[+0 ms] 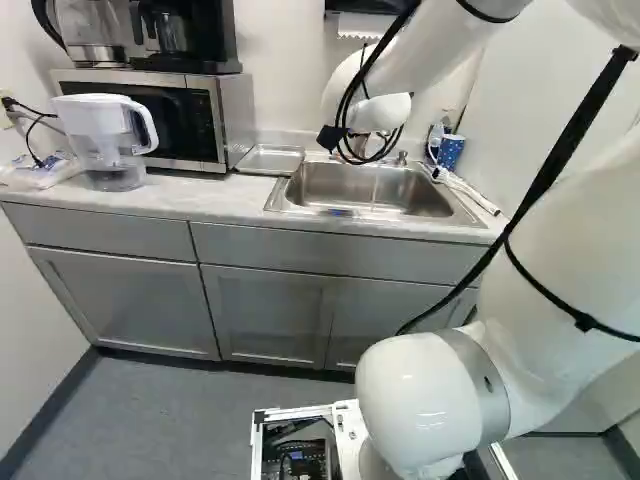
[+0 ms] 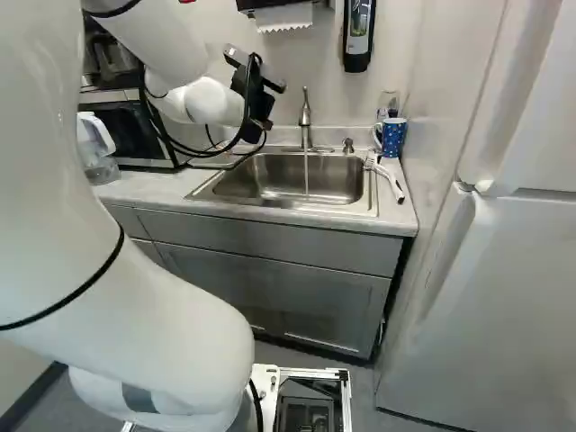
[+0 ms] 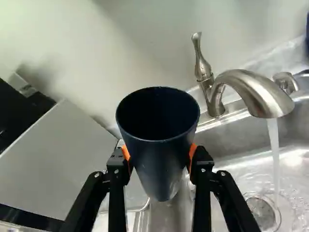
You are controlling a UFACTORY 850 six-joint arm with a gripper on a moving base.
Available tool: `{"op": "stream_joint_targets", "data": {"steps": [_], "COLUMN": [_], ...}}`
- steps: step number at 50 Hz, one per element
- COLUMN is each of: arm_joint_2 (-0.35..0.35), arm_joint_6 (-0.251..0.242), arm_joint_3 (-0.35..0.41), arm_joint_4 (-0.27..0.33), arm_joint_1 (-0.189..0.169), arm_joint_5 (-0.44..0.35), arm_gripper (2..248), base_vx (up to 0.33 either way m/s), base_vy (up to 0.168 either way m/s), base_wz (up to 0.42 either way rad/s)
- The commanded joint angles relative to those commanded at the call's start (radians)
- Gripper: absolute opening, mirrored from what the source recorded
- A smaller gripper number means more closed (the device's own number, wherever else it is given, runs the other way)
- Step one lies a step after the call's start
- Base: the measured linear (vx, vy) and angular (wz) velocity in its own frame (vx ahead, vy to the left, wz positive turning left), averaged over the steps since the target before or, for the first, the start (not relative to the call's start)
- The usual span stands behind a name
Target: Rinse the cup and place it in the tray
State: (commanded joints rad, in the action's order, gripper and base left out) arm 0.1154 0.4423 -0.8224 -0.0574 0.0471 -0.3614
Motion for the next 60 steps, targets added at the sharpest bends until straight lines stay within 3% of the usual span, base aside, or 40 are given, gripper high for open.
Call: {"op": "stream_joint_targets", "data": {"steps": [44, 60], "arm_joint_2": [0.000, 0.000], "arm_joint_6": [-0.463, -0.463], "arm_joint_3": [0.000, 0.000], "arm_joint_4": [0.000, 0.000], "arm_joint_1": [0.000, 0.000], "arm_joint_5": [0.000, 0.000], "arm_gripper": [125, 125], "base_vx": [0.000, 0.000], "base_vy": [0.000, 0.000], "base_wz": [0.000, 0.000]}}
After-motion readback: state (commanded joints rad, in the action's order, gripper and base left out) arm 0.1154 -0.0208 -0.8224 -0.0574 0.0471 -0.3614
